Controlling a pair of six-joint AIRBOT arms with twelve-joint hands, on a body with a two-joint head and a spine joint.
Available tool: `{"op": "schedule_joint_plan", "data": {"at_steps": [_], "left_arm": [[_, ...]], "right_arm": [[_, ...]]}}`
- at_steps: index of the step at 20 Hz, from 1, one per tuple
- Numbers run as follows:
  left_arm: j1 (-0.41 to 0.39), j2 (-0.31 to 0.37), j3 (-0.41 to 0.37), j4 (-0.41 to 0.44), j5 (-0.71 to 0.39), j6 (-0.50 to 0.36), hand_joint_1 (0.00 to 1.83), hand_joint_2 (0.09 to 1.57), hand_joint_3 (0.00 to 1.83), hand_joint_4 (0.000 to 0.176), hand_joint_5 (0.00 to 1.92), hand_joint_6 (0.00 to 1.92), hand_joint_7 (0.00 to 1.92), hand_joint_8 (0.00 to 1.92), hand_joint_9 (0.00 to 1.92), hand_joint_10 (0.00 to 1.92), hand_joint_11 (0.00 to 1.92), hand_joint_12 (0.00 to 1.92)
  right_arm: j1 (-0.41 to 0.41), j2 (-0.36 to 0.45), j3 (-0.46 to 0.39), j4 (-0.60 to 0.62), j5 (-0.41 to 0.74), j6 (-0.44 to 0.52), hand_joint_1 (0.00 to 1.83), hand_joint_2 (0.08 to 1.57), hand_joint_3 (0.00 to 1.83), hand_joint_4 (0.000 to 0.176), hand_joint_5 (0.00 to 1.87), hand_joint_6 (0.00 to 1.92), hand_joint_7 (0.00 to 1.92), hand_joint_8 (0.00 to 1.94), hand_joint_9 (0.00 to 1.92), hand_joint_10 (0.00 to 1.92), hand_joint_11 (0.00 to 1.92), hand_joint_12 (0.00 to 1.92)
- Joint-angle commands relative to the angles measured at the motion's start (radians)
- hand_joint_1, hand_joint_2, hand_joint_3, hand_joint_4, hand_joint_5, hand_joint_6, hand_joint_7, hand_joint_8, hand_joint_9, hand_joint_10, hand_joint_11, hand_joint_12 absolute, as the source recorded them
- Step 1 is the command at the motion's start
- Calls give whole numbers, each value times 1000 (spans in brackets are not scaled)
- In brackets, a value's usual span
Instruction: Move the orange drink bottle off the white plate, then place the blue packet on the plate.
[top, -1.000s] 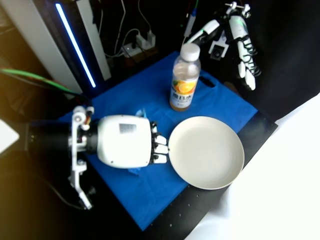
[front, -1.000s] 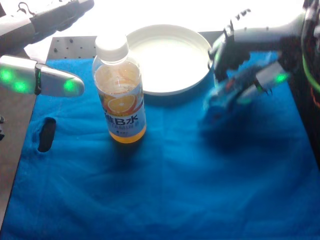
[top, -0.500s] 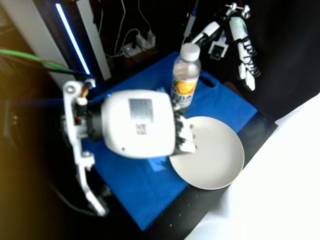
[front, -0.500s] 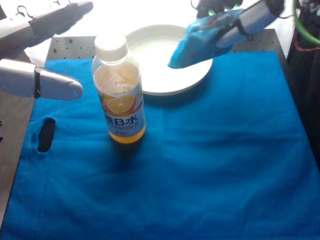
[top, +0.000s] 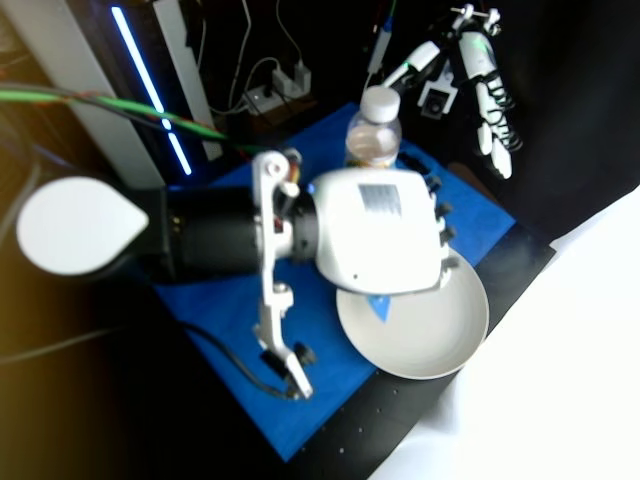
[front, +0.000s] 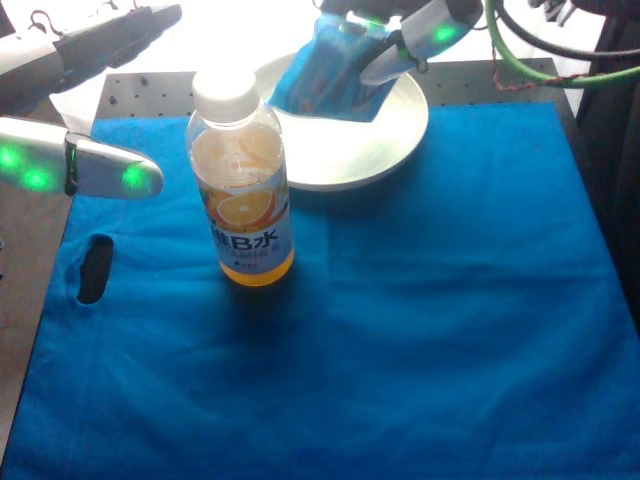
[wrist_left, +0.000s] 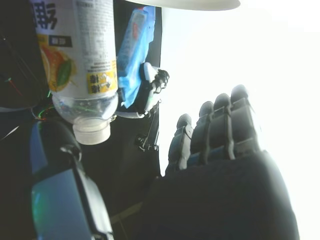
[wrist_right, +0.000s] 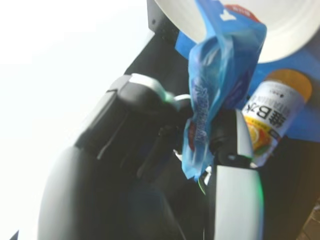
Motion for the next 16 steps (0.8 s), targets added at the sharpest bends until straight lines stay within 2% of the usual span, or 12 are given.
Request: {"op": "schedule_joint_plan", "data": {"at_steps": [1,2,3,4,5,7,8,12,13,14,15,16], "left_arm": [[-8,4,-1,-43,-115,-4,683,722,0,119,0,0,0,0,0,0,0,0],[-8,5,-2,-42,-120,-4,681,719,0,117,0,0,0,0,0,0,0,0],[-8,5,-2,-42,-123,-4,697,725,0,127,0,0,0,0,0,0,0,0],[-8,4,-3,-41,-125,-4,692,727,0,129,0,0,0,0,0,0,0,0],[-8,3,-4,-40,-130,-4,675,728,0,146,0,0,0,0,0,0,0,0],[-8,1,-4,-40,-136,-4,654,720,0,156,0,0,0,0,0,0,0,0],[-8,0,-4,-40,-138,-4,639,719,0,151,0,0,0,0,0,0,0,0],[-9,-3,-5,-37,-145,-4,615,729,2,176,0,0,0,0,0,0,0,0],[-9,-3,-5,-37,-146,-4,614,727,0,176,0,0,0,0,0,0,0,0],[-9,-4,-6,-36,-148,-4,640,719,0,176,0,0,0,0,0,0,0,0],[-9,-5,-6,-36,-149,-4,658,721,0,176,0,0,0,0,0,0,0,0],[-9,-6,-6,-36,-150,-4,658,721,0,176,0,0,0,0,0,0,0,0]], "right_arm": [[18,-9,9,68,19,3,1193,1034,3,0,1175,626,804,1754,875,1921,949,1921],[14,-25,29,68,15,3,1183,1060,3,0,1106,748,737,1790,780,1921,854,1921],[8,-39,45,68,7,3,1186,1056,0,0,1113,739,753,1911,880,1921,988,1921],[2,-49,59,68,0,3,1185,1054,0,0,1120,728,755,1836,863,1921,972,1921],[-9,-71,90,66,-9,3,1137,1083,4,0,1053,845,743,1563,779,1863,864,1921],[-14,-91,114,66,-13,3,1157,1080,0,0,1059,835,772,1620,806,1909,919,1921],[-20,-106,131,66,-15,3,1219,1137,3,0,1038,743,804,1436,626,1462,589,1849],[-45,-144,177,65,-26,3,1250,1132,0,0,1094,576,863,1372,714,1471,636,1890],[-52,-149,183,65,-32,3,1251,1133,0,0,1085,569,873,1377,730,1569,682,1915],[-57,-150,185,63,-37,3,1180,1076,0,0,1106,709,872,1593,871,1851,896,1920],[-61,-150,186,62,-41,3,1174,1055,0,0,1123,724,864,1377,877,1870,901,1921],[-62,-150,186,60,-44,3,1174,1055,0,0,1123,724,864,1377,877,1870,901,1921]]}}
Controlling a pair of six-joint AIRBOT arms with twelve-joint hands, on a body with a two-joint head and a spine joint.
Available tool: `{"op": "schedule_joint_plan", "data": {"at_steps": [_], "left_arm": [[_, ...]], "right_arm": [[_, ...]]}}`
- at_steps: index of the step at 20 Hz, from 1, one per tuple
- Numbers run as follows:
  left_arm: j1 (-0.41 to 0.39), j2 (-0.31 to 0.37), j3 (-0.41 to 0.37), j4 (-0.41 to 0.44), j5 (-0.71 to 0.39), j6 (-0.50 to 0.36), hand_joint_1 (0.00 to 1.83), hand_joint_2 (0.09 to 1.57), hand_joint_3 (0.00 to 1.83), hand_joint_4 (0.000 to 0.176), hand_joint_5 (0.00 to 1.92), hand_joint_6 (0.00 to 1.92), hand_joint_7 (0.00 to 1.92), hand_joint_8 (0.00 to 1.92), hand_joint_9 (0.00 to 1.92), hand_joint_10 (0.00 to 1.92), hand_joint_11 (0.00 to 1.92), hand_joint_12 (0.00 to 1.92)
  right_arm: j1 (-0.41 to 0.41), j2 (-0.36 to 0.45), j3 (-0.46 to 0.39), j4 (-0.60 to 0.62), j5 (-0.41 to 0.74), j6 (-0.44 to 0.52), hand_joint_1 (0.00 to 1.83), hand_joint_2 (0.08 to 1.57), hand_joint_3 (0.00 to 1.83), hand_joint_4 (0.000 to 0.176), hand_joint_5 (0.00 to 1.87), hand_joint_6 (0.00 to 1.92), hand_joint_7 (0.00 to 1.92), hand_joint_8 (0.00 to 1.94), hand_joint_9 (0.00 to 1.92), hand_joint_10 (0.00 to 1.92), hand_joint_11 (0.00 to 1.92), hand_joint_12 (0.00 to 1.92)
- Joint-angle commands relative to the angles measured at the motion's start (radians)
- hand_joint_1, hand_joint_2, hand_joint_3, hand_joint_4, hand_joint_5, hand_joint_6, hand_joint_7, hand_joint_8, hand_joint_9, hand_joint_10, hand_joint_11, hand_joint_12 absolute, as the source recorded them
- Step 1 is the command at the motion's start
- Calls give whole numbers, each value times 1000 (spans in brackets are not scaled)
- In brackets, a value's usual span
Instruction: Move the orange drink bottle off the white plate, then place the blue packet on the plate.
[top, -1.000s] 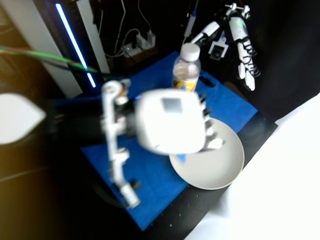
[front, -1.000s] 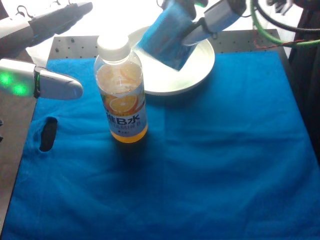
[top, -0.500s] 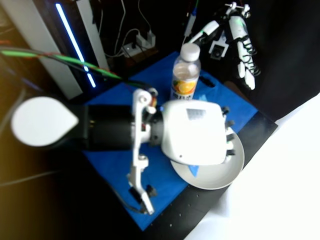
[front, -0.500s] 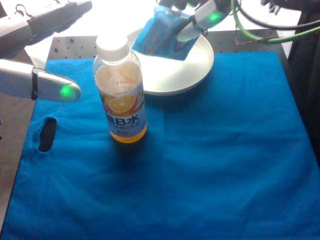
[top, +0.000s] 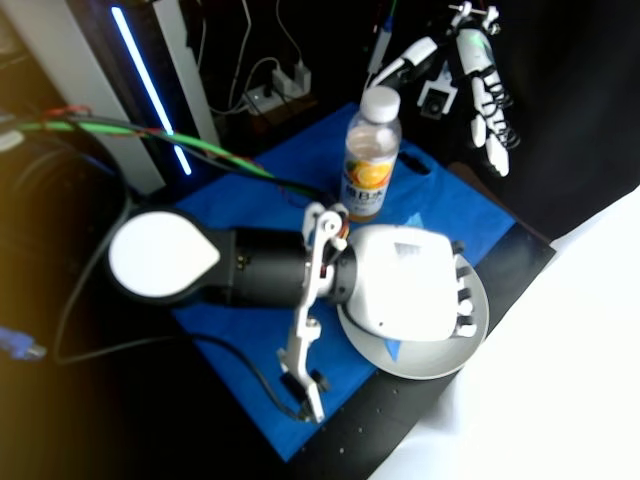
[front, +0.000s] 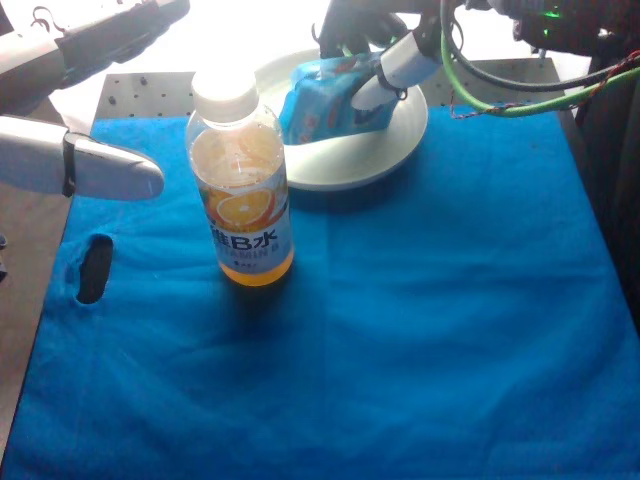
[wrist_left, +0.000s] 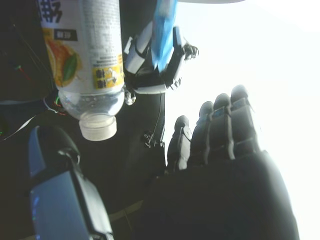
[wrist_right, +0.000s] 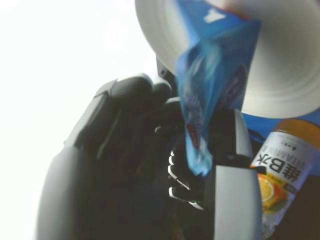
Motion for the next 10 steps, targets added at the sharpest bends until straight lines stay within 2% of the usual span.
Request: {"op": "schedule_joint_plan", "data": {"at_steps": [1,5,6,7,8,9,10], "left_arm": [[-9,-5,-4,-47,-113,-4,661,725,0,176,0,0,0,0,0,0,0,0],[-9,-6,-5,-46,-114,-4,641,712,0,176,0,0,0,0,0,0,0,0],[-9,-5,-6,-46,-115,-4,639,716,0,176,0,0,0,0,0,0,0,0],[-9,-6,-6,-46,-115,-4,644,719,0,176,0,0,0,0,0,0,0,0],[-9,-6,-6,-46,-115,-4,642,720,0,176,0,0,0,0,0,0,0,0],[-9,-6,-6,-46,-116,-4,635,722,0,176,0,0,0,0,0,0,0,0],[-9,-7,-6,-46,-117,-4,638,723,1,176,0,0,0,0,0,0,0,0]], "right_arm": [[7,-1,6,59,24,3,1187,1043,0,0,1152,673,862,1460,919,1911,971,1921],[0,-1,6,57,20,3,1149,1032,0,0,1181,628,801,1539,823,1921,846,1921],[-1,-1,6,57,20,3,1228,1108,0,0,1001,907,913,1194,673,1789,676,1921],[-1,-1,6,57,20,3,1245,1133,0,0,1046,669,876,1359,584,1727,571,1921],[-1,-1,6,57,20,3,1223,1115,2,0,1040,760,930,1191,564,1150,367,1639],[-1,-2,7,57,20,3,1084,1097,0,102,1015,891,838,522,570,704,281,1461],[-1,-2,7,57,20,3,1056,1020,0,78,880,347,846,206,593,473,256,1354]]}}
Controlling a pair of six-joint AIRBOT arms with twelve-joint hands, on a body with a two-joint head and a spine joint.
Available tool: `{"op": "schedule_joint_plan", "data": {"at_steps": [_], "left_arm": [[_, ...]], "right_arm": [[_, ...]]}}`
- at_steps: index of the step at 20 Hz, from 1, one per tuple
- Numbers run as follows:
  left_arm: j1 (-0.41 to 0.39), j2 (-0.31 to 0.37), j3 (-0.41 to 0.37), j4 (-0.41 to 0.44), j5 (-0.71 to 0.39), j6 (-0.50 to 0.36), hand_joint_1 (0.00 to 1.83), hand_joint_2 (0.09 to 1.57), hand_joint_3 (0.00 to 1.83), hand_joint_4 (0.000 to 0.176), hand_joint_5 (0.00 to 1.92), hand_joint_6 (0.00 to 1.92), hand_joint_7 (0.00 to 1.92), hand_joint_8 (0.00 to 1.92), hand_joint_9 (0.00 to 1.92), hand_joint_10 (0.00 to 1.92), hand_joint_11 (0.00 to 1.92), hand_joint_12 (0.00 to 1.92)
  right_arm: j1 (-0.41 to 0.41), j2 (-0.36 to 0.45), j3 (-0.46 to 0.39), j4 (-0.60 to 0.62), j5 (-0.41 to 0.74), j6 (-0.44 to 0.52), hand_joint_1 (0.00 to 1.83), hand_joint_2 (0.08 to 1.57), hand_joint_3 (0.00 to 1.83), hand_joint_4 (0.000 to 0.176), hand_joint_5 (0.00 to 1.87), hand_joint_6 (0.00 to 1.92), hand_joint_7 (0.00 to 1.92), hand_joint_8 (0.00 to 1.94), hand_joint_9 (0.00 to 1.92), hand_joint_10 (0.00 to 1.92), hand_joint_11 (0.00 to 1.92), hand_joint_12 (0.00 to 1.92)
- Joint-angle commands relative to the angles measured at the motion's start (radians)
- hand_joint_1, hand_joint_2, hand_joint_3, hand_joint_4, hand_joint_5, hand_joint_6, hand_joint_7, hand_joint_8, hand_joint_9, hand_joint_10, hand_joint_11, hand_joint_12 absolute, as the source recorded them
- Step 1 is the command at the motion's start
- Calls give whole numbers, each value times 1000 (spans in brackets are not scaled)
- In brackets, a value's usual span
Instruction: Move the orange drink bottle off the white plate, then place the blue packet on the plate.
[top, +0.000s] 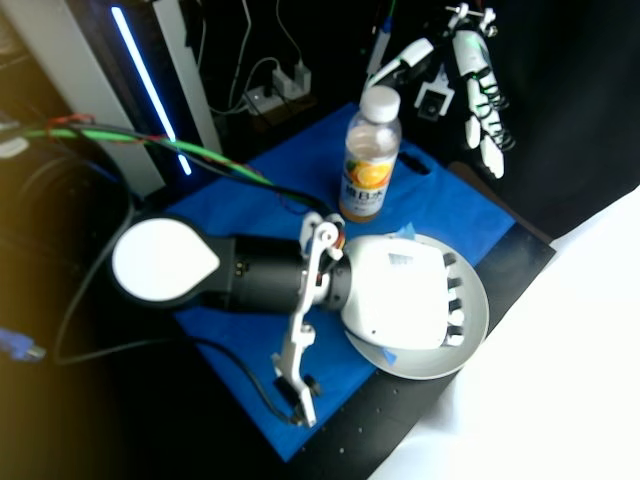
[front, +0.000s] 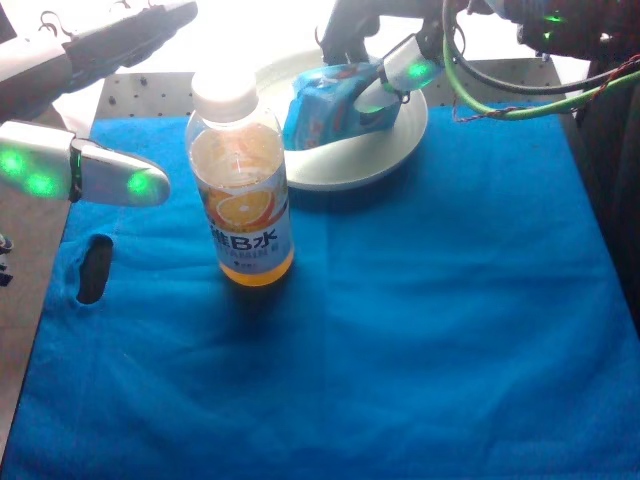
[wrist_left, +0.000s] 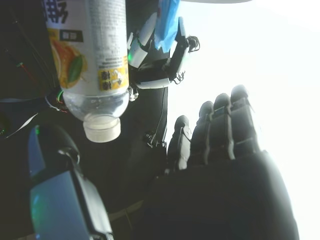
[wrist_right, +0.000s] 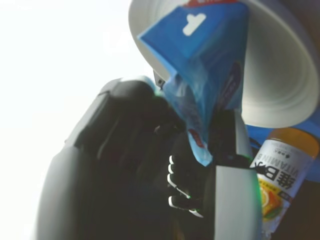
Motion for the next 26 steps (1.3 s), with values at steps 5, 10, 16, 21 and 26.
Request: {"op": "schedule_joint_plan", "data": {"at_steps": [5,10,16,21,26], "left_arm": [[-9,-4,-1,-53,-117,-5,636,721,0,176,0,0,0,0,0,0,0,0],[-3,0,-1,-59,-113,-5,651,712,0,176,0,0,0,0,0,0,0,0],[67,56,-30,-119,-135,1,581,726,4,168,0,0,0,0,0,0,0,0],[130,121,-86,-196,-190,63,573,705,0,176,0,0,0,0,0,0,38,17],[220,183,-159,-311,-324,149,550,758,14,176,0,0,0,0,0,0,4,2]], "right_arm": [[5,-2,5,57,31,3,1008,884,0,47,621,0,614,0,552,71,180,1194],[5,7,-3,58,32,4,969,759,0,167,251,0,340,0,337,0,16,951],[29,108,-130,161,93,-28,838,555,0,176,0,0,0,0,0,0,4,151],[40,263,-290,318,150,-143,833,491,2,176,0,0,38,0,66,1,56,308],[50,385,-425,407,257,-204,843,558,6,176,0,0,2,0,2,0,0,334]]}}
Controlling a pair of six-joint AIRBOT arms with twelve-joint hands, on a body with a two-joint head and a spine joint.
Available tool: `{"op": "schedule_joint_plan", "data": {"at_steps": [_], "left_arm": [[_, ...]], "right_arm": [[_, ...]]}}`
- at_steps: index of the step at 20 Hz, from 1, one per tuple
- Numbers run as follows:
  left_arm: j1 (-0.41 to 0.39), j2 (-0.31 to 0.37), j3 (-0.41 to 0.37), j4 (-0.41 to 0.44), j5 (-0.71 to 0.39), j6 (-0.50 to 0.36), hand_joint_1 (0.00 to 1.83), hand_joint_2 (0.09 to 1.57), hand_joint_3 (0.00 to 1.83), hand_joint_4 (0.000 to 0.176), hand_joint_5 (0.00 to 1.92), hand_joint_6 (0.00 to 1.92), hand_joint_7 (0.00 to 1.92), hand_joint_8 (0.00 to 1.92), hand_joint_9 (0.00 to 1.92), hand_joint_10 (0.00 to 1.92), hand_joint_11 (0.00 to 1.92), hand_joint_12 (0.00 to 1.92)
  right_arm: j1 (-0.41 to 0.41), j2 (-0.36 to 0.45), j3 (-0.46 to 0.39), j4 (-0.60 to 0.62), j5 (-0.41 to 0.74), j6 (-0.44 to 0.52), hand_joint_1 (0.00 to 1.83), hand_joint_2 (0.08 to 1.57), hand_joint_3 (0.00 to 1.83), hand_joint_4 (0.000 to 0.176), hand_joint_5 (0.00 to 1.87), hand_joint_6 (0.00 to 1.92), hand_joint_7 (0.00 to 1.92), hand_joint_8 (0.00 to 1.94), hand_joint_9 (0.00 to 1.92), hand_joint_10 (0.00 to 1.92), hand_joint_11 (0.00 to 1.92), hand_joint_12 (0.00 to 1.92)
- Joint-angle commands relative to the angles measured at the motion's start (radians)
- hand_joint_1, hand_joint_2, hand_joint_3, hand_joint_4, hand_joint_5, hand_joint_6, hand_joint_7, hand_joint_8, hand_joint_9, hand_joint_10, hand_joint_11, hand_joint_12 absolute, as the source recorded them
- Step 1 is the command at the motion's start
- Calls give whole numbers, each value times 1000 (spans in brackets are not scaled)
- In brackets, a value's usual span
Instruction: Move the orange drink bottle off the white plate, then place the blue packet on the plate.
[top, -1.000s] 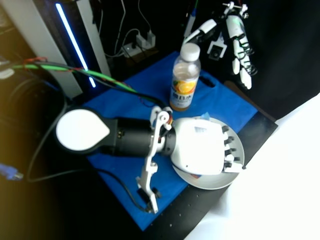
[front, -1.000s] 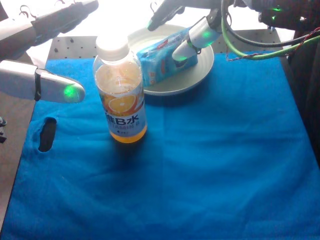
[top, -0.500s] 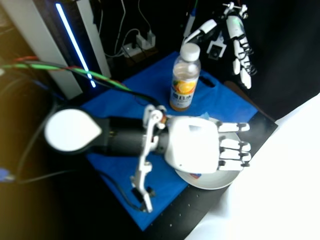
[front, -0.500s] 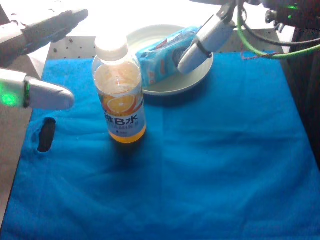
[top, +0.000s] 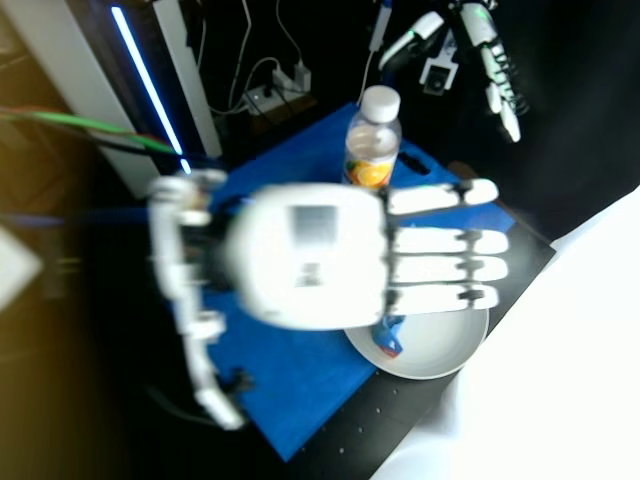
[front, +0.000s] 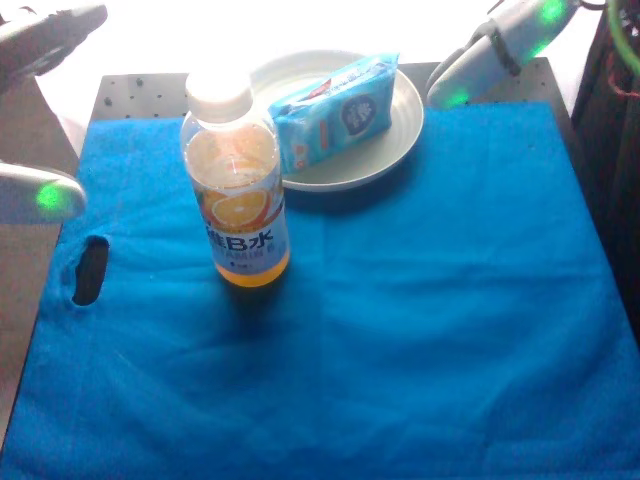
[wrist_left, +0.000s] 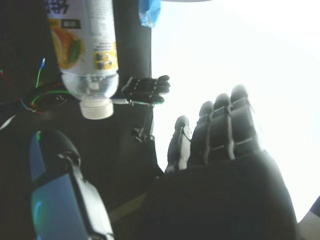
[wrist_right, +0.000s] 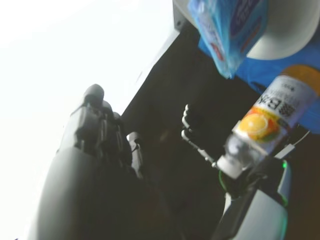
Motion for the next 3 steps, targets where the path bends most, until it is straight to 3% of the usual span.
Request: {"op": "schedule_joint_plan", "data": {"at_steps": [1,3], "left_arm": [[6,22,-17,-70,-193,23,540,720,0,176,0,0,0,0,0,0,1,0],[27,60,-71,-90,-275,95,496,736,4,176,0,0,0,0,0,0,0,0]], "right_arm": [[28,0,-21,73,113,2,809,556,2,176,0,0,0,0,0,0,0,182],[42,34,-74,111,142,-64,766,549,0,176,0,0,22,4,0,0,0,153]]}}
